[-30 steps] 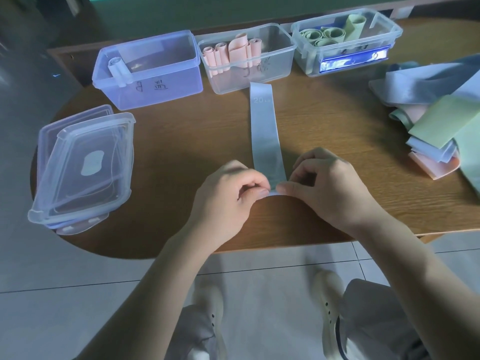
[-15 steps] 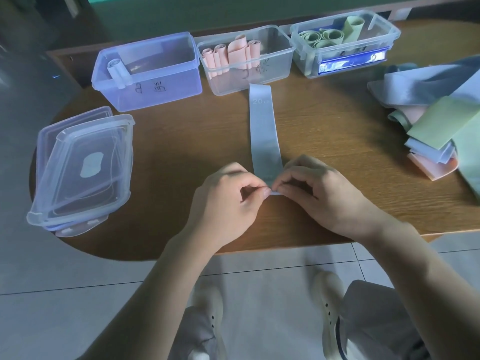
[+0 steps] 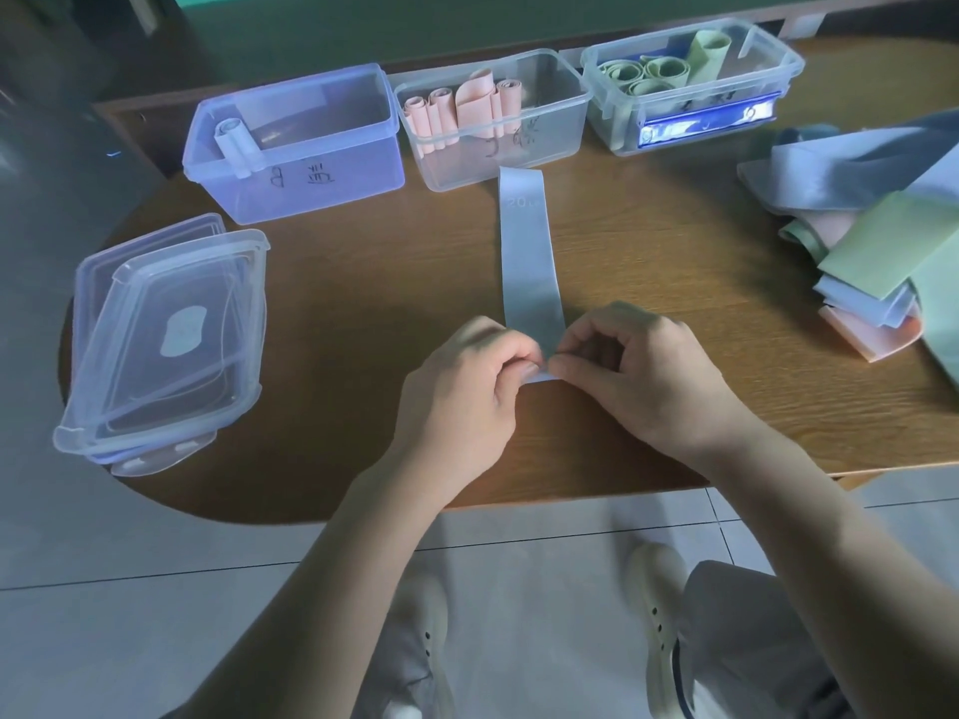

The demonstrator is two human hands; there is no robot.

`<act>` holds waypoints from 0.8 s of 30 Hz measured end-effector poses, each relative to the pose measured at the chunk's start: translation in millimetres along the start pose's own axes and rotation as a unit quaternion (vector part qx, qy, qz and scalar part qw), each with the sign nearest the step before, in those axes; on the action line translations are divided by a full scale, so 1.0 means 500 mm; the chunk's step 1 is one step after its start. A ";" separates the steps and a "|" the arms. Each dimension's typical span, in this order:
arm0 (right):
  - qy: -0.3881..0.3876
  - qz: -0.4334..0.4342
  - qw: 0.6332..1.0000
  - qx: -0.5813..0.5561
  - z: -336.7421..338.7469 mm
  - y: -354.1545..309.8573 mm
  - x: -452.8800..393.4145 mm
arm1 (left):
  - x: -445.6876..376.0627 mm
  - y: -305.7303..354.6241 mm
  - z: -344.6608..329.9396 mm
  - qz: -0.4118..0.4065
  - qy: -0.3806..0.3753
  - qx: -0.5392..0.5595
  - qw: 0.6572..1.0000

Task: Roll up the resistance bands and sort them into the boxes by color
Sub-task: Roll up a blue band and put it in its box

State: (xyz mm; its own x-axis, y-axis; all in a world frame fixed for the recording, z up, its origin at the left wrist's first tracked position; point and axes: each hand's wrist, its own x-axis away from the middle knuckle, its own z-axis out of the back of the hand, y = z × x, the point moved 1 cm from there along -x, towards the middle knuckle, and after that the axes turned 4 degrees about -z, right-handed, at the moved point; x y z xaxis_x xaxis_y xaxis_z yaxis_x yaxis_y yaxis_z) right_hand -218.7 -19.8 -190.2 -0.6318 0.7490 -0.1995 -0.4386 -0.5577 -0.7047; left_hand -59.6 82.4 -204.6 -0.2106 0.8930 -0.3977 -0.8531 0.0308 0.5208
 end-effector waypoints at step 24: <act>-0.002 0.043 0.999 0.018 0.002 0.026 -0.023 | -0.015 -0.005 -0.006 0.023 0.045 0.010 0.999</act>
State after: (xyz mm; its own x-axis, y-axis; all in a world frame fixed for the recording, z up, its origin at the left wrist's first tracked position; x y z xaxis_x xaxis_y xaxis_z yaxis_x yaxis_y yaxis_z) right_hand -218.0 -35.9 -196.3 -0.6707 0.6962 -0.2557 -0.4051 -0.6327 -0.6600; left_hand -57.1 74.5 -205.4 -0.2916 0.8502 -0.4383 -0.8324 0.0002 0.5541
